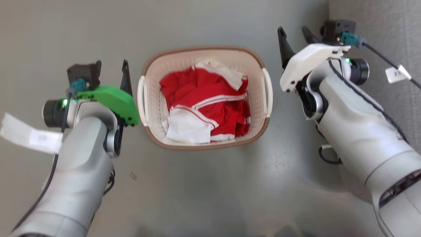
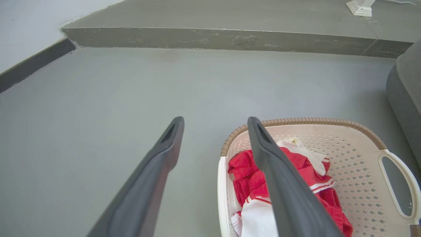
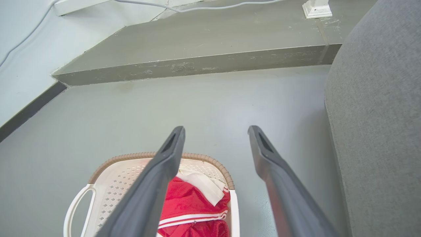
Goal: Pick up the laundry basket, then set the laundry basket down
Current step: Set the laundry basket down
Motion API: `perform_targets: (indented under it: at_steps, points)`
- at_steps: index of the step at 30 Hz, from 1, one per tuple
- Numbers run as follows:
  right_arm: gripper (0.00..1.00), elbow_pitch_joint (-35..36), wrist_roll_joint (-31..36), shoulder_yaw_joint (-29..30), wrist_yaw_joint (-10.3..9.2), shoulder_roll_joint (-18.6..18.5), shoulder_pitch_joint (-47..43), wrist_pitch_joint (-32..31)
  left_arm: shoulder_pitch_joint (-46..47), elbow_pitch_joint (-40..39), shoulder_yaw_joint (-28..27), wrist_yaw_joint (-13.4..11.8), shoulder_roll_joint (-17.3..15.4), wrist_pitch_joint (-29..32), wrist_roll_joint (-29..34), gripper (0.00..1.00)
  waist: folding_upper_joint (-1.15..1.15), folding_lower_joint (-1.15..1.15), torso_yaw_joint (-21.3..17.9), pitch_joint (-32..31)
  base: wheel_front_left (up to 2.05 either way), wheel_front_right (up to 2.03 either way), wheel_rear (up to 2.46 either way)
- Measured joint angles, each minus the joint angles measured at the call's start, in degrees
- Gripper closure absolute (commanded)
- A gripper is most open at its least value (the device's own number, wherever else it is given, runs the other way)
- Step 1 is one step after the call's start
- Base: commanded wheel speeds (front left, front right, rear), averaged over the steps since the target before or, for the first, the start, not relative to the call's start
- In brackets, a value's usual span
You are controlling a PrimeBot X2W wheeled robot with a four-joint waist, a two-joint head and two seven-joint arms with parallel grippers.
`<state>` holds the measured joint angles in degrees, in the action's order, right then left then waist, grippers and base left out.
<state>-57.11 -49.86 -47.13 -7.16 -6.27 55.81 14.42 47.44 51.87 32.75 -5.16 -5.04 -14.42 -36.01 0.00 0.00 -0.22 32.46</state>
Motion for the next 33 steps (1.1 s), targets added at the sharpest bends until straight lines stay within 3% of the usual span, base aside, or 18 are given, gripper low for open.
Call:
perform_targets:
  at_steps: [17, 33]
  points:
    - [0.0, 15.17, 11.78, 10.87, -0.01, -1.0, -15.49, 0.0, -17.57, -19.37, -8.99, -0.98, -1.55, -0.01, 9.53, 0.0, 0.0, 0.0, 0.14, -13.77, 0.0, 0.0, 0.0]
    - [0.0, 28.3, 20.71, 19.78, -0.02, -0.43, -32.79, 0.0, -34.58, -32.01, -15.21, -1.51, -1.47, -0.01, 14.37, 0.0, 0.0, 0.0, 0.24, -24.6, 0.0, 0.0, 0.0]
